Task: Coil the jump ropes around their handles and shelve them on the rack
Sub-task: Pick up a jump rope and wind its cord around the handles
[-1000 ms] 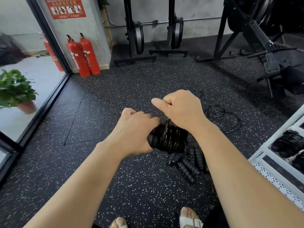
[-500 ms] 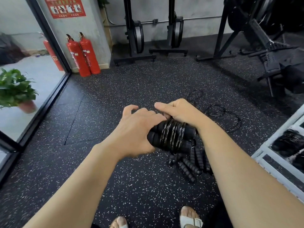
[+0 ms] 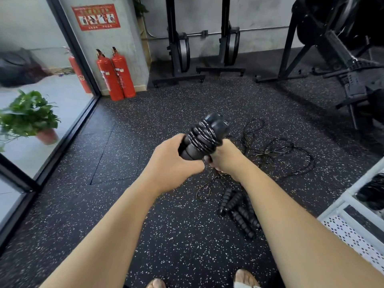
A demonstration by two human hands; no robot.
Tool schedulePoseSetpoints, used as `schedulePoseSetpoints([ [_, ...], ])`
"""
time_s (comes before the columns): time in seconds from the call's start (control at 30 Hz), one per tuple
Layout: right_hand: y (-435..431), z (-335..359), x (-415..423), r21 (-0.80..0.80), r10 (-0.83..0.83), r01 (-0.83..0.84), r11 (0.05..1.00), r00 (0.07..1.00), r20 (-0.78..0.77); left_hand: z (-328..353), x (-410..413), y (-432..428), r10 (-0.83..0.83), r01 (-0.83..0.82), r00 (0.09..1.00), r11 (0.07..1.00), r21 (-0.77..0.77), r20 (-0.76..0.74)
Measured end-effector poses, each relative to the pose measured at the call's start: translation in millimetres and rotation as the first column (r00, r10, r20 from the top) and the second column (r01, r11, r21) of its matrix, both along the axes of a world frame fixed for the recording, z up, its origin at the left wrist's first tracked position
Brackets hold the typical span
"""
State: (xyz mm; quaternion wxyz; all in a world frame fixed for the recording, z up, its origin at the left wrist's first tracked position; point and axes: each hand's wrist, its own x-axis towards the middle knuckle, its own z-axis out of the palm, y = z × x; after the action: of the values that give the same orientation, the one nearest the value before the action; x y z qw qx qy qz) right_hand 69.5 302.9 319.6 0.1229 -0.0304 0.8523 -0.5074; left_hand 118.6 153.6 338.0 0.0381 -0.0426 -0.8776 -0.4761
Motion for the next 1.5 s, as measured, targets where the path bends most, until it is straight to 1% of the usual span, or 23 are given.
schedulePoseSetpoints([
  [0.03,-5.3,8.0,2.7,0.062,-0.004,0.007,0.998,0.999,-0.048,1.2,-1.3,-3.1,0.022,-0.025,0.998,0.998,0.055,0.055],
  [0.07,-4.7,2.6,-2.0,0.141,0.042,-0.026,0.99,0.993,-0.114,3.3,-2.1,-6.8,0.029,-0.041,0.993,0.994,0.105,0.113],
  [0.1,-5.2,-1.3,-5.8,0.128,0.037,-0.02,0.992,0.991,-0.128,5.7,-2.6,-10.8,0.023,-0.049,0.984,0.988,0.146,0.176],
  [0.17,-8.5,-3.6,-5.4,0.23,0.074,-0.028,0.973,0.978,-0.194,9.9,-3.5,-17.4,-0.023,-0.047,0.955,0.972,0.228,0.296],
  [0.2,-7.7,-5.3,-3.6,0.3,0.069,0.002,0.954,0.972,-0.225,10.7,-3.7,-20.5,-0.044,-0.047,0.941,0.965,0.259,0.335],
  [0.27,-5.1,-9.4,-5.4,0.298,0.012,0.063,0.953,0.97,-0.243,10.0,-5.0,-27.2,-0.038,-0.072,0.93,0.957,0.281,0.366],
  [0.3,-3.2,-8.7,-5.0,0.299,0.008,0.067,0.952,0.97,-0.244,9.4,-5.5,-31.2,-0.019,-0.094,0.93,0.953,0.289,0.367],
  [0.37,-2.1,-5.5,-1.2,0.305,0.012,0.069,0.95,0.967,-0.255,7.7,-7.5,-39.8,0.023,-0.152,0.929,0.933,0.326,0.369],
  [0.4,-1.3,-1.5,0.5,0.276,0.004,0.063,0.959,0.971,-0.238,7.5,-8.3,-43.8,0.043,-0.179,0.929,0.922,0.344,0.369],
  [0.5,-3.1,3.3,4.5,0.28,0.039,0.037,0.959,0.964,-0.262,6.9,-9.1,-55.3,0.118,-0.244,0.926,0.912,0.33,0.359],
  [0.73,-9.7,15.8,16.3,0.346,0.152,-0.034,0.937,0.936,-0.319,3.6,-9.2,-62.1,0.195,-0.261,0.923,0.951,0.166,0.331],
  [0.83,-11.5,20.3,19.8,0.396,0.242,-0.091,0.914,0.905,-0.35,1.6,-10.1,-62.4,0.226,-0.27,0.925,0.957,0.107,0.306],
  [0.93,-11.4,25.4,25.5,0.444,0.314,-0.145,0.884,0.888,-0.336,-0.9,-11.5,-61.2,0.279,-0.301,0.924,0.953,0.047,0.261],
  [1.03,-8.8,29.4,30.2,0.438,0.319,-0.138,0.888,0.871,-0.373,-2.4,-12.5,-59.1,0.342,-0.333,0.917,0.94,-0.078,0.204],
  [1.13,-9.0,36.1,36.4,0.402,0.302,-0.103,0.91,0.829,-0.471,-2.9,-12.8,-51.3,0.378,-0.341,0.914,0.912,-0.227,0.148],
  [1.23,-9.7,41.3,39.8,0.339,0.25,-0.06,0.939,0.796,-0.551,-0.8,-13.1,-36.0,0.358,-0.295,0.931,0.851,-0.435,0.069],
  [1.33,-7.9,44.0,39.2,0.284,0.239,-0.088,0.955,0.796,-0.556,4.4,-8.3,-18.5,0.304,-0.255,0.952,0.738,-0.625,-0.03],
  [1.4,-5.6,45.3,36.7,0.311,0.269,-0.106,0.945,0.793,-0.546,4.6,-4.9,-9.0,0.205,-0.225,0.972,0.651,-0.725,-0.117],
  [1.5,0.6,44.4,26.0,0.343,0.281,-0.094,0.935,0.786,-0.551,3.4,-2.0,0.8,0.037,-0.147,0.987,0.564,-0.813,-0.154],
])
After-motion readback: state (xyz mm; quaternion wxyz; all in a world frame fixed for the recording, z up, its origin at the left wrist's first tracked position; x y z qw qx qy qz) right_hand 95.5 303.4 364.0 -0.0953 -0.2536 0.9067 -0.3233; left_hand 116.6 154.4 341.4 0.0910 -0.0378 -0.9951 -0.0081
